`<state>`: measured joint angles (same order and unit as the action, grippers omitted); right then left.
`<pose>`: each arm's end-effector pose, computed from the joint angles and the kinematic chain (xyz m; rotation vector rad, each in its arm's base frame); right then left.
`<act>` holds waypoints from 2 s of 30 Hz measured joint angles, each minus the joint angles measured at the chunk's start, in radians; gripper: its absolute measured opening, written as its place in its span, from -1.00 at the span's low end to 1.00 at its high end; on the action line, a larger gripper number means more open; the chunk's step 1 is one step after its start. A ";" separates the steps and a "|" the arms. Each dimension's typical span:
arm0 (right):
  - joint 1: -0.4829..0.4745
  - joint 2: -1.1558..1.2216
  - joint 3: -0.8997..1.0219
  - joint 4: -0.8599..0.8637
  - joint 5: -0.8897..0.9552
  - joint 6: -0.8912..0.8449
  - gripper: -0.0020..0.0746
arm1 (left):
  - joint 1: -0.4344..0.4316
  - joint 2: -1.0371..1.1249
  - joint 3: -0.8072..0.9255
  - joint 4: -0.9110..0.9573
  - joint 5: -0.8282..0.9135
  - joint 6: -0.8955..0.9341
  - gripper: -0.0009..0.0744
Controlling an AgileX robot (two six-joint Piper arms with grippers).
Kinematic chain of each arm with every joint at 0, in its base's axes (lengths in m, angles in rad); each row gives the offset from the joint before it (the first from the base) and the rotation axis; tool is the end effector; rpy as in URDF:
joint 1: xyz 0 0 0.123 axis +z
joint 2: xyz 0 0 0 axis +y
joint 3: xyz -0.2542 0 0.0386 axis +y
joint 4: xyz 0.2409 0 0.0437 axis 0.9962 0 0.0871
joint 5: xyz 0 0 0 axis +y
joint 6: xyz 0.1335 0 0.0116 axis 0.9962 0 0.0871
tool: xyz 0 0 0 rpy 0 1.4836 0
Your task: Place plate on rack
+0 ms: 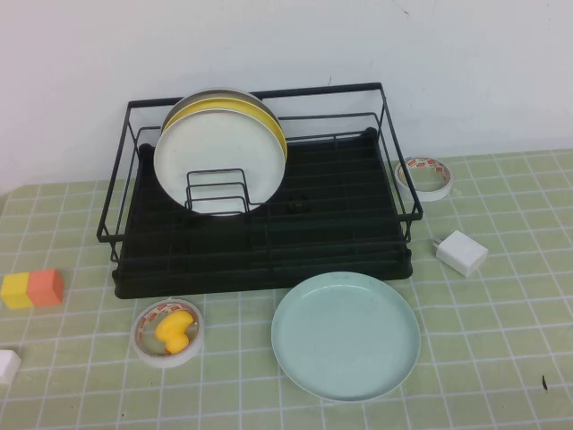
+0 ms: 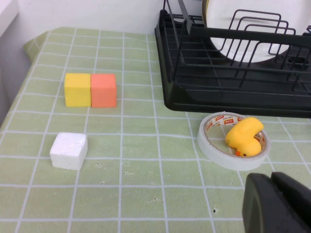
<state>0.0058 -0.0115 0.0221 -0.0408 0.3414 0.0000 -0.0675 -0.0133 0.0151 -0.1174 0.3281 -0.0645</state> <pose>0.1160 -0.0012 0.1647 -0.0310 1.8352 -0.0355 0.1157 -0.0129 0.1695 -0.0713 1.8146 -0.2068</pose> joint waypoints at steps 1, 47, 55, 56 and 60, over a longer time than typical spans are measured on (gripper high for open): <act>0.000 0.000 0.000 0.000 0.000 0.000 -0.95 | 0.000 0.000 0.000 0.000 0.000 0.000 -0.98; 0.000 0.000 0.004 -0.004 -0.657 -0.051 -0.95 | 0.000 0.000 0.004 -0.109 -0.820 0.025 -0.98; 0.000 0.000 0.004 0.012 -0.691 0.000 -0.95 | 0.000 -0.002 0.004 -0.115 -1.032 0.031 -0.98; 0.000 0.000 0.004 0.022 -0.700 0.000 -0.95 | 0.000 -0.002 0.004 -0.115 -1.032 0.031 -0.98; 0.000 0.000 0.004 0.041 -0.724 0.025 -0.95 | 0.000 -0.002 0.004 -0.108 -1.017 -0.048 -0.98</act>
<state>0.0058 -0.0115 0.0265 0.0000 -0.3825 0.0251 -0.0675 -0.0153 0.0194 -0.2252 -0.6893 -0.1126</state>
